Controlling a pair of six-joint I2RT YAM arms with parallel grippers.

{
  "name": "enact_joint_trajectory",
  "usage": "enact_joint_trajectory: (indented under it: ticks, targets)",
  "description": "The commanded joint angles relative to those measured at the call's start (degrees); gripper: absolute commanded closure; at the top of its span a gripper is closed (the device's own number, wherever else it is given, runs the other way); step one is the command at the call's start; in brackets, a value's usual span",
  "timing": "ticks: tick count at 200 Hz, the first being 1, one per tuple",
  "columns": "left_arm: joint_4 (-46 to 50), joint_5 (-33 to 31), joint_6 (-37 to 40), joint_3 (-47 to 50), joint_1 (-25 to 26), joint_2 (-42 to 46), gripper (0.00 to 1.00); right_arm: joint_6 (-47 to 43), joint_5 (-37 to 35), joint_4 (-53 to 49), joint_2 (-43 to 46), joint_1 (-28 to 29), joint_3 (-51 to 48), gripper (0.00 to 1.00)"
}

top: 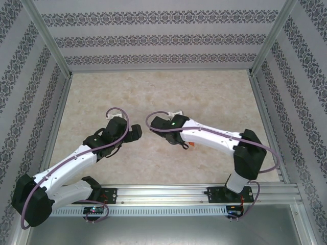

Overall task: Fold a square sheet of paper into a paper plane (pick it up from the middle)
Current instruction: Turn over the paper at the center of the table.

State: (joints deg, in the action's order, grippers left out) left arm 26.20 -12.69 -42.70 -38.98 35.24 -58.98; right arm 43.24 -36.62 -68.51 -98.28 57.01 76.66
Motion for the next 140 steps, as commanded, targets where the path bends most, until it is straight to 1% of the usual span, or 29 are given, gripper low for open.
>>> enact_joint_trajectory:
  ticks: [1,19,38,64,78,91,105,113,121,126,140]
  targets:
    - [4.2,-5.8,-2.6,-0.2,-1.0,3.1,0.00,2.6,2.0,1.1,-5.2,1.1,3.6,0.86]
    - [5.6,-8.4,-3.4,0.4,-1.2,5.7,0.00,3.0,3.8,1.6,-10.7,1.6,7.2,0.86]
    - [6.0,-9.9,-3.3,1.2,-1.2,7.6,0.00,2.2,7.3,4.0,-15.5,2.2,10.5,0.89]
    - [6.1,-10.3,-2.8,1.7,-1.4,9.0,0.00,2.1,10.5,6.3,-19.3,2.6,14.3,0.89]
    - [6.2,-10.0,-2.6,1.8,-1.4,9.2,0.00,1.7,12.0,7.8,-20.3,2.6,15.4,0.86]
    - [6.2,-9.5,-2.3,1.8,-1.3,9.1,0.00,0.6,14.4,9.8,-20.7,2.4,16.2,0.82]
    - [6.0,-8.7,-1.8,1.8,-1.4,9.2,0.00,-1.3,16.9,12.2,-19.6,2.3,16.2,0.71]
    - [6.0,-8.5,-1.6,1.6,-1.4,9.1,0.00,-1.6,17.1,13.6,-17.3,2.4,15.3,0.68]
    - [5.6,-8.1,-1.3,1.7,-1.4,9.1,0.00,-2.3,17.6,16.8,-14.2,2.3,13.3,0.59]
    - [5.1,-7.6,-0.9,1.8,-1.4,9.0,0.00,-2.7,18.2,19.5,-11.7,2.0,11.3,0.55]
    - [3.6,-5.1,0.6,1.8,-1.4,8.5,0.00,-3.5,22.2,27.6,-5.0,0.0,4.6,0.48]
